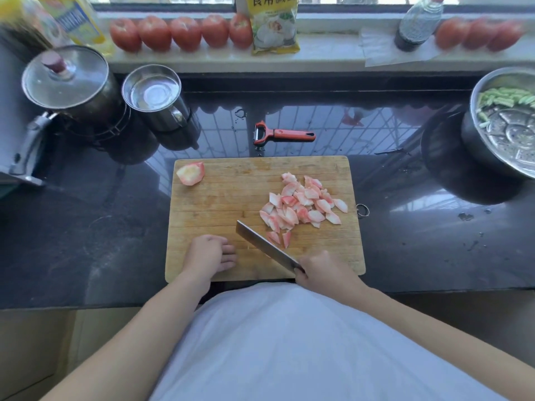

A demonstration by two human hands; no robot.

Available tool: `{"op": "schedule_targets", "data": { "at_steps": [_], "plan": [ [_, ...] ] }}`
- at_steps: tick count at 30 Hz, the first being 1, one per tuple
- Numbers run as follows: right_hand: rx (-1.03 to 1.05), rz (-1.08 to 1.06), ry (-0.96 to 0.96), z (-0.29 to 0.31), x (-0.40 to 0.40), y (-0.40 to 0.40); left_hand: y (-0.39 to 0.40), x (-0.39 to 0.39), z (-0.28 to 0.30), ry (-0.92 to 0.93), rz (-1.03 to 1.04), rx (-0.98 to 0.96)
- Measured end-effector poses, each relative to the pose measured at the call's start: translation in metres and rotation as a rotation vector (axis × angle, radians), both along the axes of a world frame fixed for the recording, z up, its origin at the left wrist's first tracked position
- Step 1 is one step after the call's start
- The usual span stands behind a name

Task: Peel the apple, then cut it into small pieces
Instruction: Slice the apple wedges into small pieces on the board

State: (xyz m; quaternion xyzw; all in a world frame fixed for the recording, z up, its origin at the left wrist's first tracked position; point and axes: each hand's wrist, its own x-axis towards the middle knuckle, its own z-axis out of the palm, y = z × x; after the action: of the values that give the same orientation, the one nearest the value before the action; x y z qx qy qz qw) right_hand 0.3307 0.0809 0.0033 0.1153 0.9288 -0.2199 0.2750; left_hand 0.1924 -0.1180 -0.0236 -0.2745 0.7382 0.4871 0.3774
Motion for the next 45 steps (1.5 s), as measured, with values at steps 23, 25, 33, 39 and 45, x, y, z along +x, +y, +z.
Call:
{"op": "schedule_targets", "data": {
  "at_steps": [23,25,33,39,45],
  "plan": [
    [0.182,-0.166,0.415,0.014,0.014,0.042,0.043,-0.011,0.031,0.118,-0.135,0.064],
    [0.314,-0.052,0.465,0.008,0.019,0.045,0.020,-0.019,0.051,0.310,-0.097,-0.026],
    [0.663,0.031,0.560,0.007,0.004,0.042,0.063,0.013,0.092,0.514,-1.033,0.087],
    [0.682,-0.010,0.686,0.008,0.000,0.042,0.101,0.016,0.049,0.631,-1.376,-0.083],
    [0.713,-0.033,0.665,0.005,0.011,0.049,0.122,-0.004,0.047,0.650,-1.404,0.000]
  ]
}}
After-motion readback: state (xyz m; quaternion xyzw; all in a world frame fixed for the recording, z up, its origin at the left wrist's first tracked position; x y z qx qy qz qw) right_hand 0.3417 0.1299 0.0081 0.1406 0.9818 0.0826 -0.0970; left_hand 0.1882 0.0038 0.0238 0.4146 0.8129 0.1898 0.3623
